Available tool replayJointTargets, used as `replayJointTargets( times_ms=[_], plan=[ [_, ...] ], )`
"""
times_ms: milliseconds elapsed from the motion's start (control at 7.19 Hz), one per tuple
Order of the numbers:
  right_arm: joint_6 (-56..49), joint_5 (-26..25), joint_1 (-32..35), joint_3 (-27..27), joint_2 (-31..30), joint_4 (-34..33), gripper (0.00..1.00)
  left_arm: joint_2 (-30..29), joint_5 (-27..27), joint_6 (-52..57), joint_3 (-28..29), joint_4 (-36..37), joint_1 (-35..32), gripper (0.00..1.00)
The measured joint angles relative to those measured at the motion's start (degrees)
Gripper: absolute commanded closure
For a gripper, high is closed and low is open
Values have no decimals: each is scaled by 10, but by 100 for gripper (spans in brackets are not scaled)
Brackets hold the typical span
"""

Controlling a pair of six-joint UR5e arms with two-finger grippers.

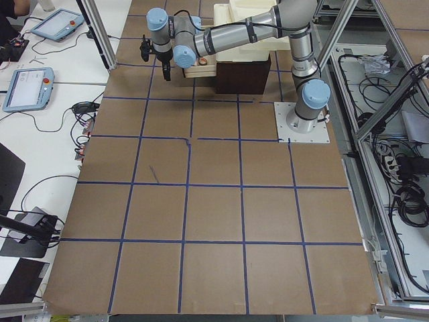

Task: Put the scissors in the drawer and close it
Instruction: 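Raise the right gripper out of the drawer and withdraw it, then move the left gripper over the drawer's front edge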

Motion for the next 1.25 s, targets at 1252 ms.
replayJointTargets(
  times_ms=[1252],
  plan=[
    [-87, -37, 1, 2, -3, 5, 0, 15, -24, -5, -32, -68, -4, 0]
  ],
)
